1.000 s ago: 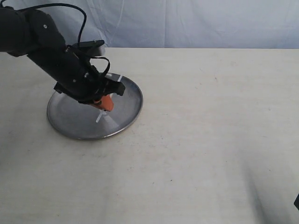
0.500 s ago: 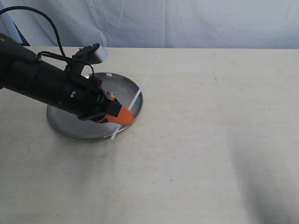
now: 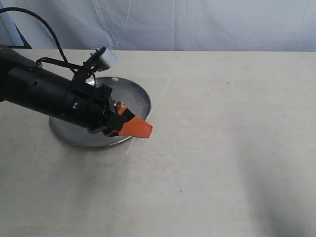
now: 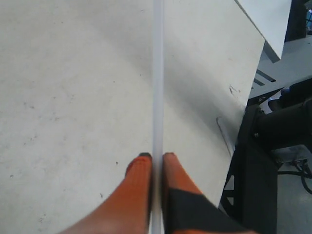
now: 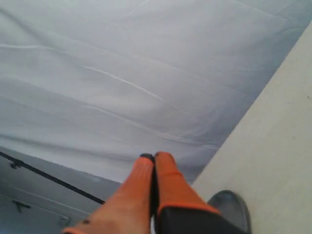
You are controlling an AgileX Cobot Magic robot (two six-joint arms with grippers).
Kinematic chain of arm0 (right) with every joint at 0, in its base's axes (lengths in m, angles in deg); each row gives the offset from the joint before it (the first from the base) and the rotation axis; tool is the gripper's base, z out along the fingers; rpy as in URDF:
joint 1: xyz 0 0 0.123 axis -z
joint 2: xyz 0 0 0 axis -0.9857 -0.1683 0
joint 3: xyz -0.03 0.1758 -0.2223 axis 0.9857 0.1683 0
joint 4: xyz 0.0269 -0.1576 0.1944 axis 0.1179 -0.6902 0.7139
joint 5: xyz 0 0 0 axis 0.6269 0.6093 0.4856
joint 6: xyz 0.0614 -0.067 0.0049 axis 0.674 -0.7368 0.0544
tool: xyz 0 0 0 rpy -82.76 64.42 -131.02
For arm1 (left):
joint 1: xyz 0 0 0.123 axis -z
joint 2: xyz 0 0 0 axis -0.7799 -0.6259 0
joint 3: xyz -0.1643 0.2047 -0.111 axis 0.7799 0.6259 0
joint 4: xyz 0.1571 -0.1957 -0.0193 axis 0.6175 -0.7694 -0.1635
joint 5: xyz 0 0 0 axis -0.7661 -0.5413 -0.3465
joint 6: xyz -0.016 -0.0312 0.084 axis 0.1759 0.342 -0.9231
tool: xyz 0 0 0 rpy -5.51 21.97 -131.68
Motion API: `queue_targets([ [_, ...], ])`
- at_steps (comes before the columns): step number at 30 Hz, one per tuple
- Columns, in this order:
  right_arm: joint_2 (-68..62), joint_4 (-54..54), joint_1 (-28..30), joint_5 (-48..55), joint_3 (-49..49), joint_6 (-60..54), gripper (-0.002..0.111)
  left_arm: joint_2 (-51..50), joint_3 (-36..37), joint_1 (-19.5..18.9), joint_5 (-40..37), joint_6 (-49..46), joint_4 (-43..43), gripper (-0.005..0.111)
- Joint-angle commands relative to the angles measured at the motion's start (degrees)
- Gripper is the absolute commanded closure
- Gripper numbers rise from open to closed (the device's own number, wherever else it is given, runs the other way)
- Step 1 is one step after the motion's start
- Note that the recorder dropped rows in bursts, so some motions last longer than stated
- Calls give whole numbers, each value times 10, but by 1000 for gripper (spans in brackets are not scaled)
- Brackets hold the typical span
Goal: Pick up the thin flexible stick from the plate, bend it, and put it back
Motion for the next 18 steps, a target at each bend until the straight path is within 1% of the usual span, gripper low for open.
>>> queue_targets([
  [1, -147, -106, 2, 72, -88, -51, 105, 4, 8, 2, -24, -24, -26, 107],
  [3, -246, -85, 1, 108, -137, -128, 95, 4, 8, 2, -36, -28, -27, 107],
  [4, -296, -41, 1, 135, -170, -203, 89, 4, 8, 2, -45, -37, -29, 107],
  [5, -331, 5, 1, 153, -187, -252, 85, 4, 8, 2, -50, -41, -31, 107],
  [6, -385, 85, 1, 186, -216, -354, 80, 4, 8, 2, -55, -43, -36, 107],
  [7, -414, 159, 1, 214, -232, -433, 77, 4, 8, 2, -55, -45, -36, 107],
  [8, -468, 283, 1, 260, -249, -550, 72, 4, 8, 2, -56, -45, -37, 107],
  [10, -525, 419, 1, 329, -260, -691, 66, 4, 8, 2, -57, -46, -37, 107],
  [11, -547, 454, 1, 353, -263, -741, 63, 4, 8, 2, -58, -48, -37, 107],
  [12, -572, 454, 1, 375, -267, -785, 60, 4, 8, 2, -59, -48, -37, 107],
  [15, -630, 454, 1, 388, -292, -790, 53, 4, 8, 2, -64, -50, -38, 107],
  [18, -675, 454, 1, 417, -307, -808, 53, 4, 8, 2, -65, -52, -39, 107],
])
